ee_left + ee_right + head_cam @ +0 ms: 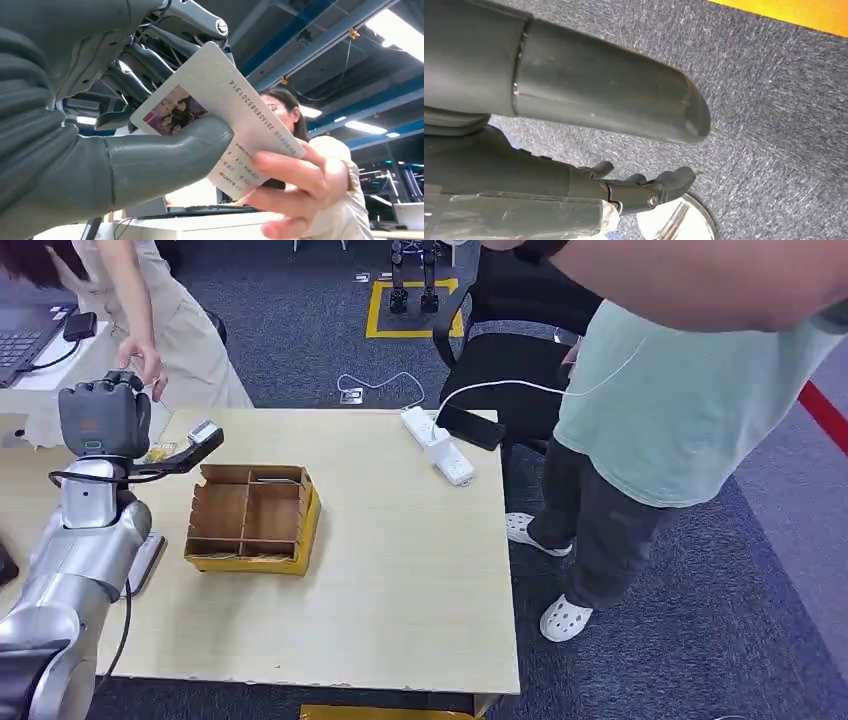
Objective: Pass the card to the sensor for recognition and then transmit it.
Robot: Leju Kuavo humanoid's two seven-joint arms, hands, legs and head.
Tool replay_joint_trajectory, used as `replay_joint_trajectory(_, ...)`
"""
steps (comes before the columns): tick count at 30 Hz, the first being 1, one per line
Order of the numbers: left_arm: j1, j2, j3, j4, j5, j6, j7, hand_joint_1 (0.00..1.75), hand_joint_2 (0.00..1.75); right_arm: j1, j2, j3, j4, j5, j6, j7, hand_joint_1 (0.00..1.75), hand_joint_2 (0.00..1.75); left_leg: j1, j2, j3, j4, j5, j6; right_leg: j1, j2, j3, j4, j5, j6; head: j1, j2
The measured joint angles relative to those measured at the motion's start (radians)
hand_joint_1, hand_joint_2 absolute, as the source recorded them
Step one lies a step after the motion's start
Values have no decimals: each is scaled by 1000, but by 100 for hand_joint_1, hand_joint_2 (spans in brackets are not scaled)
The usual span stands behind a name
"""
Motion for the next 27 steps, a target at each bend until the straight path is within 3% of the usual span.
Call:
replay_joint_trajectory(8,0,2,0,-1,-24,0,11,175,175,0,3,0,0,-3,2,0,0,0,0,0,0,0,0,0,0,0,0,0,0,0,0,0)
replay_joint_trajectory(9,0,3,0,0,-25,0,13,0,175,0,3,0,0,-3,2,0,0,0,0,0,0,0,0,0,0,0,0,0,0,0,0,0)
replay_joint_trajectory(20,3,10,1,-3,4,0,-24,0,175,1,3,5,0,-14,2,-1,0,0,0,0,0,0,0,0,0,0,0,0,0,0,0,0)
replay_joint_trajectory(22,0,10,1,3,53,-11,-63,0,175,2,3,5,0,-17,3,-1,0,0,0,0,0,0,0,0,0,0,0,0,0,0,0,0)
replay_joint_trajectory(24,-9,8,2,21,131,-56,-109,0,175,2,3,5,0,-21,3,-1,0,0,0,0,0,0,0,0,0,0,0,0,0,0,0,0)
replay_joint_trajectory(27,-22,5,3,36,246,-189,-174,0,175,3,3,5,0,-27,3,1,0,0,0,0,0,0,0,0,0,0,0,0,0,0,0,0)
